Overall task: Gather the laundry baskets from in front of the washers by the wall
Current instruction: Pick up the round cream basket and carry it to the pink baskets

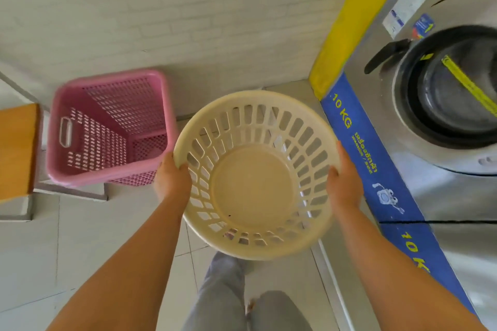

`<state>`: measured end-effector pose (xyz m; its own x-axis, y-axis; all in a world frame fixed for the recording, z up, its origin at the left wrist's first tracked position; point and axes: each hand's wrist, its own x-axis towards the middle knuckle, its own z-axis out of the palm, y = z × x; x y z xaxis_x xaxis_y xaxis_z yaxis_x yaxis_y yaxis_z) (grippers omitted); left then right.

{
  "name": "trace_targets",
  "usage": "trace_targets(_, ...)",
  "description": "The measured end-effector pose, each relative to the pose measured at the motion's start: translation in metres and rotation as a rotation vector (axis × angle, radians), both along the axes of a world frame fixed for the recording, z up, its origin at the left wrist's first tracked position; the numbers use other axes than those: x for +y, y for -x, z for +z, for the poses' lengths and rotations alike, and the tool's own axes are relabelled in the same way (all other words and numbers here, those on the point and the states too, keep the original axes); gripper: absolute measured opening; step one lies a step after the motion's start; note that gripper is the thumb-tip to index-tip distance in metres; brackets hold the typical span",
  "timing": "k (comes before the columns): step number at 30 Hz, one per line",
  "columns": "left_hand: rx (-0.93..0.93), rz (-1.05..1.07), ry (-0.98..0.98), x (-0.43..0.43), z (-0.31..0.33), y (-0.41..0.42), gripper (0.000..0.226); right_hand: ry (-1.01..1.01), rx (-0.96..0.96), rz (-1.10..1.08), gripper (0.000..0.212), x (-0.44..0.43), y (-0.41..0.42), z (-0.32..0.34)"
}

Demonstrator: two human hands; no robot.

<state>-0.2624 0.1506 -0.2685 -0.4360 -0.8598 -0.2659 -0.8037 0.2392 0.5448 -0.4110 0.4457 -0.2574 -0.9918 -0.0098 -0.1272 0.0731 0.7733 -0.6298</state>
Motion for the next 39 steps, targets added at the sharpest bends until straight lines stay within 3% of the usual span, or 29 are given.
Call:
trace_targets(8,-0.084,0.139,-0.09,-0.065,-0.071,0.128,0.034,-0.051,-0.027,0.04,0.067,-0.081,0.136,-0.093)
trace_targets(17,-0.118,0.227,-0.02,-0.112,-0.218,0.217,0.034,-0.034,-0.058,0.13,0.062,-0.156,0.253,-0.246)
trace_targets(24,-0.15,0.26,-0.002,-0.148,-0.318,0.245,0.029,0.011,-0.021,0.202,0.061,-0.202,0.296,-0.342)
trace_targets(32,-0.247,0.184,0.03,-0.172,-0.381,0.246,0.03,-0.027,-0.043,0.235,0.063,-0.225,0.305,-0.404)
trace_targets(39,-0.216,0.19,0.038,-0.185,-0.401,0.251,0.053,-0.07,-0.019,0.319,0.062,-0.243,0.313,-0.419)
